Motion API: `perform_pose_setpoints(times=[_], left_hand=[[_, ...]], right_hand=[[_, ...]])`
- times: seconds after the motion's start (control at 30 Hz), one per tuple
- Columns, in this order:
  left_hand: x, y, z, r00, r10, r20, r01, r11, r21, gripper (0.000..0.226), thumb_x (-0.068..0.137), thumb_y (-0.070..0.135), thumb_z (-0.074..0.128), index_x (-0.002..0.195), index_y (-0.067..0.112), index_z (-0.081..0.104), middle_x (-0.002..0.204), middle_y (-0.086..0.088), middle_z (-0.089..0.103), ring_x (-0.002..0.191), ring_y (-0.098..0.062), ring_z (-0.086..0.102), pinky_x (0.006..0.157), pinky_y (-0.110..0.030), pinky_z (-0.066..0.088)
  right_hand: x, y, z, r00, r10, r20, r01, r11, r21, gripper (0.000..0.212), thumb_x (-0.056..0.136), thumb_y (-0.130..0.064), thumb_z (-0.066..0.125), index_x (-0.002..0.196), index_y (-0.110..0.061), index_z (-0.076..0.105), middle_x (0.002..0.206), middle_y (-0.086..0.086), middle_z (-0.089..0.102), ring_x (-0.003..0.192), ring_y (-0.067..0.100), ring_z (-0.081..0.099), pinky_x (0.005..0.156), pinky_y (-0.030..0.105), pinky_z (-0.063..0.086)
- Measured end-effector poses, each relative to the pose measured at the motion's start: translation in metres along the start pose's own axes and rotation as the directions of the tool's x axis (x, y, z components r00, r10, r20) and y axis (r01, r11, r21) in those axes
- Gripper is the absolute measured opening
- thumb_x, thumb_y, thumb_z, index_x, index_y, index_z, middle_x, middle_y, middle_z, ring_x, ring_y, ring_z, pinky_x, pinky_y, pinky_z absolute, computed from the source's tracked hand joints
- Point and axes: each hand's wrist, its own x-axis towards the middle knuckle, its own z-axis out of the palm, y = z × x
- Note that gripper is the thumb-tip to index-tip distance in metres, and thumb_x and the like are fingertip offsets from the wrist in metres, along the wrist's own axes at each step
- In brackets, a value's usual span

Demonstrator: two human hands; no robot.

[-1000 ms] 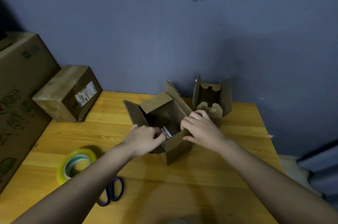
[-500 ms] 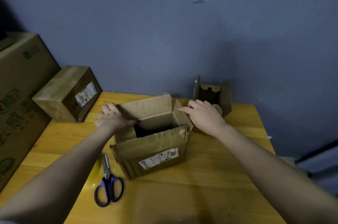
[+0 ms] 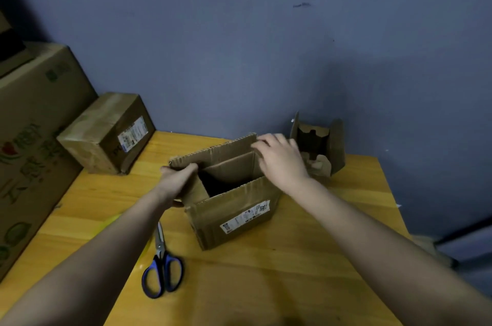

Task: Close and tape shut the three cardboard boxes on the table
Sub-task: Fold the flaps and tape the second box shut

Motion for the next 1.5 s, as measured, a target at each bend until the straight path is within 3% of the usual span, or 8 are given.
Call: perform_pose_setpoints(times=[0.07, 0.2, 0.33, 0.6, 0.93, 1.07, 1.33, 1.5], left_hand=[[-0.004, 0.0, 0.003, 1.0, 0.005, 0.031, -0.005, 1.0, -0.029, 0.036, 0.091, 0.034, 0.059, 0.112, 0.015, 0.038, 0.113, -0.012, 0.05, 0.1, -0.034, 0.05, 0.084, -0.046, 0.046], [-0.004, -0.004, 0.005, 1.0, 0.012, -0.015, -0.013, 0.998, -0.06, 0.036, 0.088, 0.034, 0.062, 0.113, 0.013, 0.046, 0.116, -0.012, 0.052, 0.103, -0.033, 0.051, 0.083, -0.047, 0.048], [-0.006, -0.009, 0.004, 0.999, -0.007, -0.044, 0.001, 0.992, -0.123, 0.056, 0.088, 0.041, 0.061, 0.131, 0.012, 0.04, 0.124, -0.012, 0.049, 0.103, -0.032, 0.048, 0.084, -0.05, 0.05], [-0.012, -0.014, 0.001, 0.999, 0.026, -0.025, -0.029, 0.985, -0.17, 0.065, 0.089, 0.044, 0.058, 0.14, 0.015, 0.028, 0.138, -0.012, 0.042, 0.12, -0.033, 0.046, 0.092, -0.048, 0.05], [-0.029, -0.028, 0.01, 0.923, 0.385, 0.005, -0.385, 0.922, 0.029, 0.055, 0.088, 0.039, 0.063, 0.133, 0.018, 0.041, 0.12, 0.001, 0.051, 0.103, -0.013, 0.048, 0.078, -0.02, 0.039], [-0.026, -0.033, 0.013, 0.872, 0.49, 0.013, -0.459, 0.807, 0.372, 0.049, 0.092, 0.054, 0.049, 0.135, 0.033, 0.043, 0.125, -0.002, 0.058, 0.11, -0.023, 0.056, 0.087, -0.032, 0.047], [-0.019, -0.042, 0.028, 0.894, 0.447, -0.04, -0.403, 0.838, 0.368, 0.04, 0.098, 0.029, 0.048, 0.136, 0.017, 0.045, 0.116, -0.012, 0.065, 0.097, -0.03, 0.065, 0.079, -0.045, 0.057], [-0.025, -0.042, 0.041, 0.822, 0.569, 0.004, -0.464, 0.667, 0.583, 0.044, 0.099, 0.03, 0.045, 0.141, 0.022, 0.035, 0.12, -0.011, 0.064, 0.099, -0.033, 0.064, 0.078, -0.039, 0.055]], right_hand=[[0.0, -0.026, -0.005, 0.994, -0.104, -0.027, 0.105, 0.993, 0.052, 0.035, 0.098, -0.033, 0.045, 0.131, -0.024, 0.055, 0.134, -0.003, 0.053, 0.125, 0.018, 0.044, 0.104, 0.039, 0.032], [0.004, -0.082, -0.004, 0.938, -0.163, 0.307, 0.114, 0.979, 0.17, 0.048, 0.099, -0.052, 0.035, 0.108, -0.018, 0.066, 0.097, 0.001, 0.069, 0.09, 0.02, 0.062, 0.091, 0.038, 0.037], [0.009, -0.101, 0.007, 0.897, -0.135, 0.42, 0.035, 0.971, 0.237, 0.027, 0.097, -0.038, 0.051, 0.103, -0.013, 0.062, 0.092, 0.003, 0.065, 0.084, 0.024, 0.062, 0.066, 0.032, 0.045], [0.011, -0.083, 0.006, 0.904, -0.135, 0.405, -0.058, 0.901, 0.431, 0.031, 0.098, -0.02, 0.054, 0.127, -0.028, 0.058, 0.131, -0.002, 0.061, 0.12, 0.02, 0.054, 0.105, 0.041, 0.033], [0.003, -0.064, 0.004, 0.9, -0.153, 0.409, 0.056, 0.969, 0.239, 0.012, 0.095, -0.033, 0.054, 0.1, -0.022, 0.052, 0.093, -0.003, 0.061, 0.09, 0.023, 0.056, 0.099, 0.04, 0.034], [-0.002, -0.052, 0.011, 0.918, -0.076, 0.389, 0.003, 0.983, 0.184, 0.031, 0.091, -0.053, 0.054, 0.082, -0.025, 0.044, 0.071, -0.008, 0.048, 0.076, 0.019, 0.049, 0.098, 0.039, 0.033], [-0.006, -0.024, 0.013, 0.943, -0.061, 0.326, 0.011, 0.988, 0.155, 0.025, 0.099, -0.038, 0.048, 0.115, -0.026, 0.063, 0.114, 0.0, 0.067, 0.119, 0.021, 0.053, 0.119, 0.043, 0.009], [-0.018, -0.029, 0.025, 0.928, -0.065, 0.368, 0.17, 0.951, -0.26, 0.037, 0.099, -0.024, 0.046, 0.135, -0.014, 0.049, 0.132, 0.009, 0.056, 0.127, 0.029, 0.046, 0.117, 0.052, 0.01]])
